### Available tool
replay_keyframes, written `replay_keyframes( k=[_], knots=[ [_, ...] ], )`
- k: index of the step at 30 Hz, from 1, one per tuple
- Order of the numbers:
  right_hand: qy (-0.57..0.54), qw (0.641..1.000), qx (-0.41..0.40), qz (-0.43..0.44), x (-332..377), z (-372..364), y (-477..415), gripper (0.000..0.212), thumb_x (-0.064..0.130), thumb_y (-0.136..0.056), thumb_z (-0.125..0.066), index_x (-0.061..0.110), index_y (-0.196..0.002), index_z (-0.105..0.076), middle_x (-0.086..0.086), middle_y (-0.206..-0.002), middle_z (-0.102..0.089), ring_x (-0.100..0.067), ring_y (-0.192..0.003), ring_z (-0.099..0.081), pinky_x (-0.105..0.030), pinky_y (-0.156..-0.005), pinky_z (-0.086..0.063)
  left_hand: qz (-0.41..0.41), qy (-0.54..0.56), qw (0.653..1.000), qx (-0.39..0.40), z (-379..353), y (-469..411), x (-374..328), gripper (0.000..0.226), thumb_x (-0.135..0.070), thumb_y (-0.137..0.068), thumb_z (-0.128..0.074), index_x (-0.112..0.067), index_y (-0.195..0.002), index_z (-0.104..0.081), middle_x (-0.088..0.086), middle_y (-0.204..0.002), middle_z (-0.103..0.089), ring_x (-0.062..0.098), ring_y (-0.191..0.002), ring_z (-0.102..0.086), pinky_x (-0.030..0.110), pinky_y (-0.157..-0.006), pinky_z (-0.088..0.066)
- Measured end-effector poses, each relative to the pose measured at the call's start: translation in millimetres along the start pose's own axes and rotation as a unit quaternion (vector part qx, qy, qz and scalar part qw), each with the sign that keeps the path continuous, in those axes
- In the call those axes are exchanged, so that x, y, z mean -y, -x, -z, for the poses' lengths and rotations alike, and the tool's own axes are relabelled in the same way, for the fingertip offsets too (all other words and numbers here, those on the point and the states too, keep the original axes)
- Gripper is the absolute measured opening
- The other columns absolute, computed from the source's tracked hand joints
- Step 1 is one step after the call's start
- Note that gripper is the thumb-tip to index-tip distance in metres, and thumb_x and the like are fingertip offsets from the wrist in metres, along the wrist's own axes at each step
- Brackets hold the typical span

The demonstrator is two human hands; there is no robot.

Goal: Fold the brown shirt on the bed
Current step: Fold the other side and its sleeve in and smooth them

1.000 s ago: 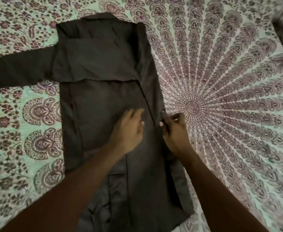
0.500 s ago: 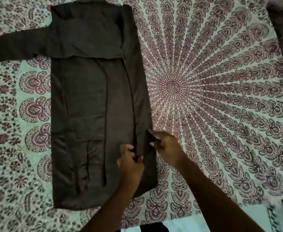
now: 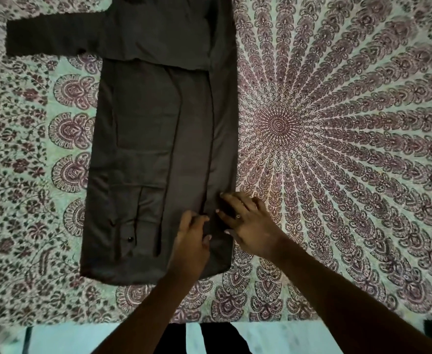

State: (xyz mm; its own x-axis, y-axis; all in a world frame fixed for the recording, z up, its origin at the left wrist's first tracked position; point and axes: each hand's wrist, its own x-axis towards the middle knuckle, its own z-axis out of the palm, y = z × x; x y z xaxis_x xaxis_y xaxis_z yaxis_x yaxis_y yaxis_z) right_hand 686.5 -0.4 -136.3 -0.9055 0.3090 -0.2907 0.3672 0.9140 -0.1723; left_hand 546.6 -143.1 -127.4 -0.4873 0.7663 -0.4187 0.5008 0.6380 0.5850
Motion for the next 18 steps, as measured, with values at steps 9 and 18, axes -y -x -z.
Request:
replay_keyframes(
  k=[9, 18],
  knots=[
    [0.059, 0.997, 0.010, 0.055, -56.7, 20.8, -49.0, 0.058, 0.063, -0.103, -0.038, 0.050, -0.158, -0.025, 0.002, -0.174, -0.011, -0.029, -0.158, -0.021, -0.061, -0.114, -0.026, -0.062, -0.079, 0.995, 0.026, 5.8, -5.3, 12.3, 0.068, -0.020, -0.087, -0.079, -0.026, -0.149, -0.051, -0.003, -0.133, -0.041, 0.022, -0.096, -0.069, 0.040, -0.064, -0.058],
    [0.059, 0.997, 0.024, -0.033, -88.5, 85.6, -165.5, 0.052, 0.035, -0.103, -0.049, 0.052, -0.150, -0.036, -0.015, -0.149, -0.033, -0.040, -0.130, -0.038, -0.063, -0.103, -0.041, -0.097, -0.168, 0.979, 0.062, 12.0, -18.3, 18.8, 0.086, -0.036, -0.074, -0.090, -0.028, -0.148, -0.046, 0.002, -0.141, -0.043, 0.027, -0.114, -0.054, 0.041, -0.061, -0.061]
  ],
)
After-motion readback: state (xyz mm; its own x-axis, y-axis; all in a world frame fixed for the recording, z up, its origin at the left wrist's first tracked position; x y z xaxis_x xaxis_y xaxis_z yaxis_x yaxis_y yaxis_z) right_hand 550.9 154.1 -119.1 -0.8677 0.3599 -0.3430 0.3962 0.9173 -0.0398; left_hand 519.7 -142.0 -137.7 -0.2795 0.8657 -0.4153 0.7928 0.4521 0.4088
